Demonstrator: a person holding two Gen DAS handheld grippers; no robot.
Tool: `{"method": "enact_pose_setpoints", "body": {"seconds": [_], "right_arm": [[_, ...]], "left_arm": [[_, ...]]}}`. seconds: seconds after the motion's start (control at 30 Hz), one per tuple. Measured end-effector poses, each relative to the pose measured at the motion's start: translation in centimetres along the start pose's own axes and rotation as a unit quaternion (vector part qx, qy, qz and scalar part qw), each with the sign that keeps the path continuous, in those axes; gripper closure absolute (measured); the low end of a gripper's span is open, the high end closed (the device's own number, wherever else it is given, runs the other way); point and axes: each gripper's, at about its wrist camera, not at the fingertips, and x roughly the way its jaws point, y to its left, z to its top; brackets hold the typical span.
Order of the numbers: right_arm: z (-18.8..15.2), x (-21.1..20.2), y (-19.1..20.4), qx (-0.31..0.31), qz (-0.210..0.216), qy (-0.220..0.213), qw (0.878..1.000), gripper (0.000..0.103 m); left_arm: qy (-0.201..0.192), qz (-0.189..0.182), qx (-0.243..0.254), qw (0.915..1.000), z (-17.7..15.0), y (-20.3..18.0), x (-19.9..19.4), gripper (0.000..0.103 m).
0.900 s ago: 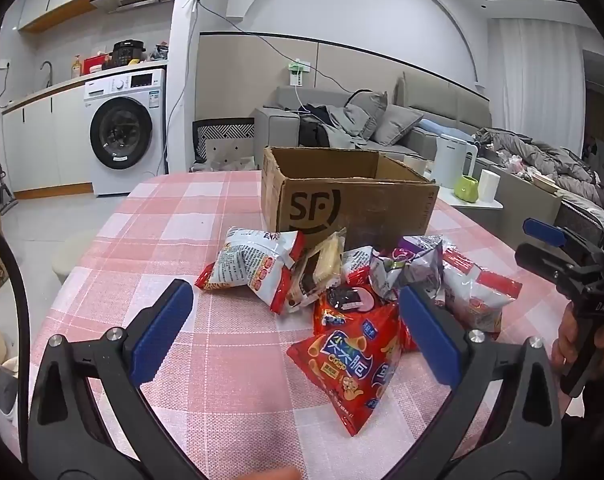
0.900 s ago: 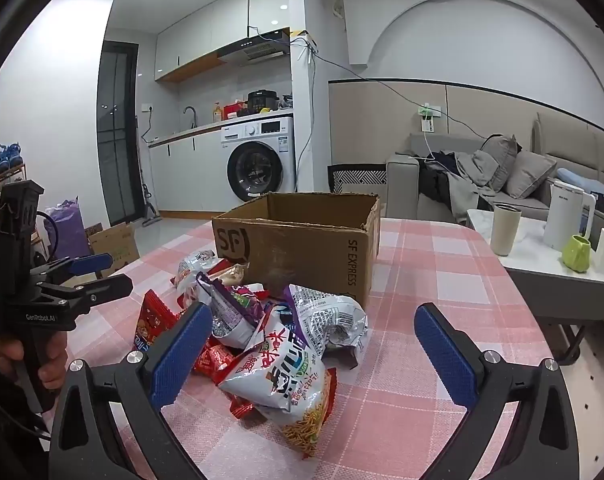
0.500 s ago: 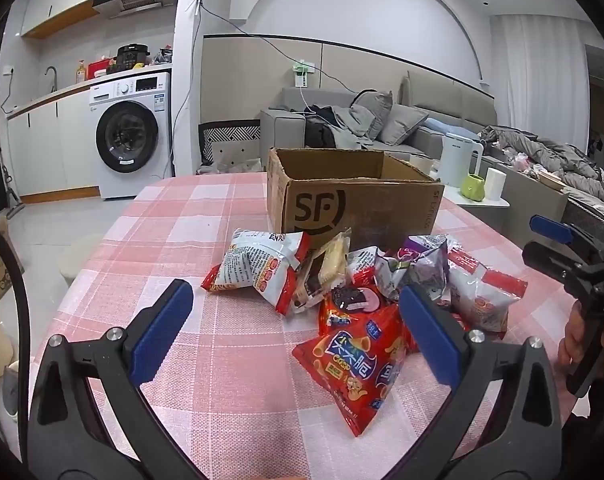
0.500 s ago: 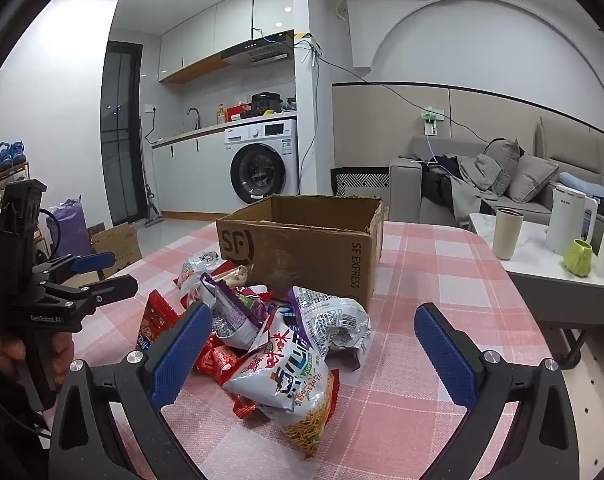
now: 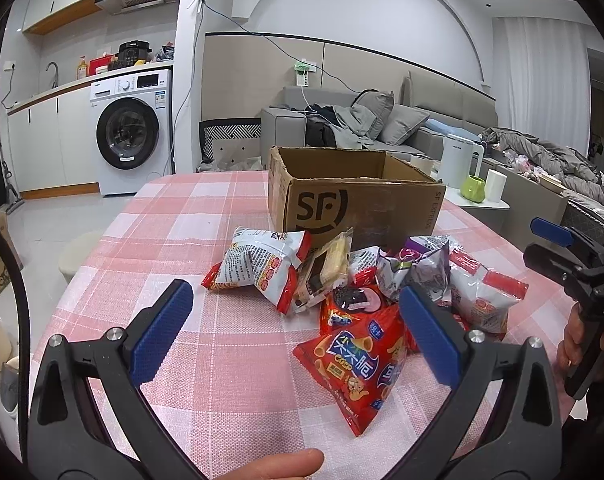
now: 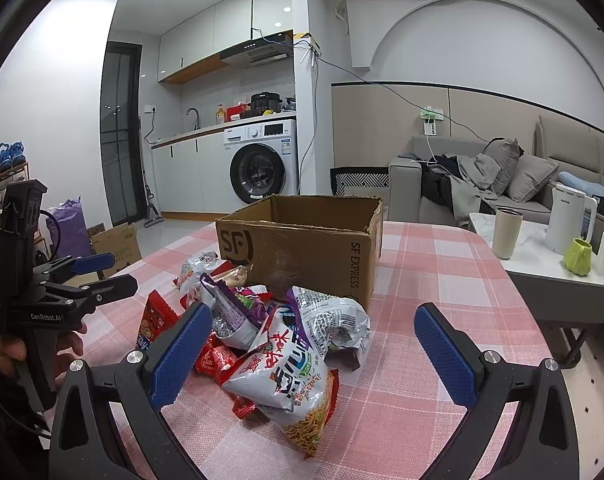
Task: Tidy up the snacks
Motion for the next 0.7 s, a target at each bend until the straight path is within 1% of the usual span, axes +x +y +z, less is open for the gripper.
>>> {"method": "enact_pose_setpoints", "body": {"seconds": [0.7], "right_arm": [[-0.05, 0.06, -0.05, 0.001, -0.001, 0.000, 1.000, 0.000]], "left_arm": [[0.002, 0.000, -0.001, 1.0000, -0.04, 0.26, 0.29, 0.000]]}}
